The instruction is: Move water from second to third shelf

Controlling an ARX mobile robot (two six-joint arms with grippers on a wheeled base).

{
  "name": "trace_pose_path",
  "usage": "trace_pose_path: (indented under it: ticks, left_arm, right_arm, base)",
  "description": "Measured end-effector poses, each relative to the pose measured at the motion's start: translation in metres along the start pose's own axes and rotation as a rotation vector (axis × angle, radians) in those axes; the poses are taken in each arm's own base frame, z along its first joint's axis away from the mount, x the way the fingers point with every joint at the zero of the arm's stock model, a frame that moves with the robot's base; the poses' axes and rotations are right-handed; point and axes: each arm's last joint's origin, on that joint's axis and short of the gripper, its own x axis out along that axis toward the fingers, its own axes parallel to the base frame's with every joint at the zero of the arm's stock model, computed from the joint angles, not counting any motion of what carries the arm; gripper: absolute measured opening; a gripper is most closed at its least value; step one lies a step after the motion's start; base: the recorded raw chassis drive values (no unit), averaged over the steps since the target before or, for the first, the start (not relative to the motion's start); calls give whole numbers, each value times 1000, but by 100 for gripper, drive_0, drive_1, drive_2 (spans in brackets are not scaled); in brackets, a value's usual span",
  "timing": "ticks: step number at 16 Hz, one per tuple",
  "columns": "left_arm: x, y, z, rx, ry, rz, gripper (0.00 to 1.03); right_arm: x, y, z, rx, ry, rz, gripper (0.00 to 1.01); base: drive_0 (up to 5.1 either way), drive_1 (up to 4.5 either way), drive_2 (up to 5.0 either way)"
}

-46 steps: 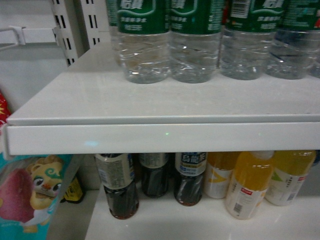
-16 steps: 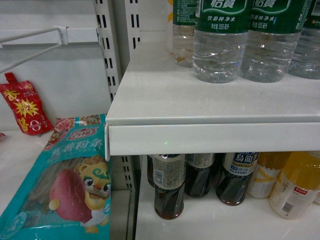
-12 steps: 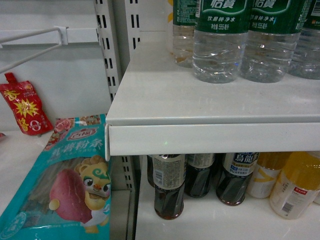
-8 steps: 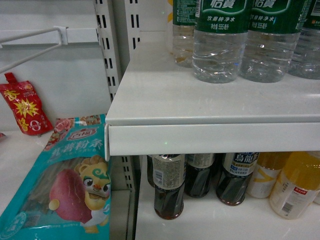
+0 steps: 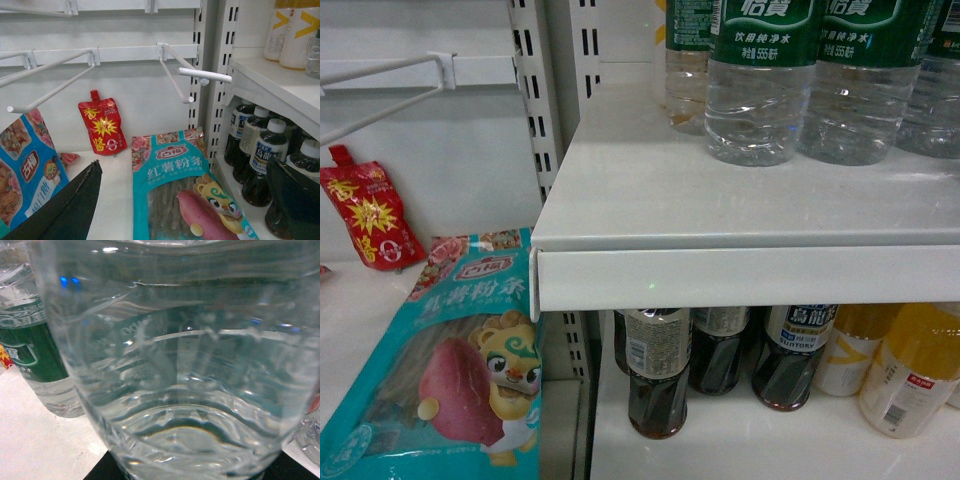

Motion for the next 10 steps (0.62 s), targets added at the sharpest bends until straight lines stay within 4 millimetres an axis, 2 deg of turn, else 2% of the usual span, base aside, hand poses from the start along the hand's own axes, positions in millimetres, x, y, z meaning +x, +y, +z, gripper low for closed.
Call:
trace_pose_path:
  ticks: [5,10]
  left_arm:
    - [0,0,0,0,0,0,98]
    - [0,0,0,0,0,0,98]
  right_arm:
    - [6,-1,0,0,3,-10,39]
    - [7,-2,1,0,0,-16,94]
  base:
    - [0,0,0]
    - [0,0,0]
